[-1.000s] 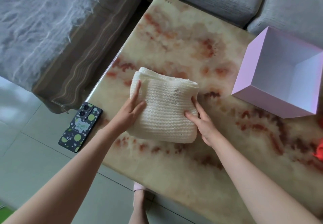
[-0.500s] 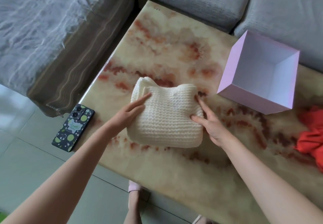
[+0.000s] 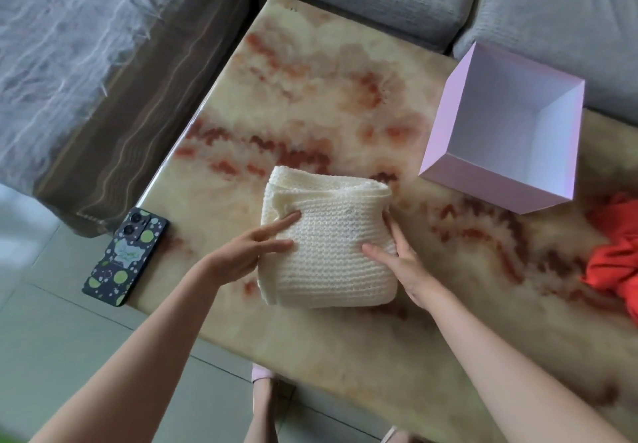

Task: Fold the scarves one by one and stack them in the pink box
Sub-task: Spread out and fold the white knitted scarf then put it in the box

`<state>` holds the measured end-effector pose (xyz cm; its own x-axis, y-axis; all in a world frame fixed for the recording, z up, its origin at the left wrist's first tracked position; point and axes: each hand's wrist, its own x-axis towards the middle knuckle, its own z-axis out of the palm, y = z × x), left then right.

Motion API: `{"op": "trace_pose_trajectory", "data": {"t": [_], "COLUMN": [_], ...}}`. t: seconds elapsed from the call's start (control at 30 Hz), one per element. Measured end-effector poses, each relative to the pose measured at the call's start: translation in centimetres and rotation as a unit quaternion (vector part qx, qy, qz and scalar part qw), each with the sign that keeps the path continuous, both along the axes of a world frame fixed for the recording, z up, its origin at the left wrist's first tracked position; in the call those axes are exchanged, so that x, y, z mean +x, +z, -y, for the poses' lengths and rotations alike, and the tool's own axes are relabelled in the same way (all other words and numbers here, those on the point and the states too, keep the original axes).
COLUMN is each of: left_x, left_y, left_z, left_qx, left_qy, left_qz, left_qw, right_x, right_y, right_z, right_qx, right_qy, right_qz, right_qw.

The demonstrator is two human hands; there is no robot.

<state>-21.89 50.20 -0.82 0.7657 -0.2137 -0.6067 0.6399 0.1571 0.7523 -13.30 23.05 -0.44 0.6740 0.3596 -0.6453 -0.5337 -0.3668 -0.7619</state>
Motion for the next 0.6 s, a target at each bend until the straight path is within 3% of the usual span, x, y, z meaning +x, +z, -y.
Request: {"op": "trace_pose_trajectory", "data": {"t": [0.07,0.6], "left_x": [0.0,0.7], "left_y": [-0.3,1.8], "left_z": [-0.3,2.3], "left_qx": [-0.029,0.096], "left_qy": [0.0,0.053], "left_qz": [-0.011,0.117], "left_qw": [1.0,0.987], "right_x": [0.2,1.2], "right_y": [-0.2,2.7], "right_z": [0.4,2.2], "right_qx": [0.004,0.03], "right_qy": [-0.001,0.018], "right_qz": [-0.002,0.05], "right_qw": [1.0,0.998]}}
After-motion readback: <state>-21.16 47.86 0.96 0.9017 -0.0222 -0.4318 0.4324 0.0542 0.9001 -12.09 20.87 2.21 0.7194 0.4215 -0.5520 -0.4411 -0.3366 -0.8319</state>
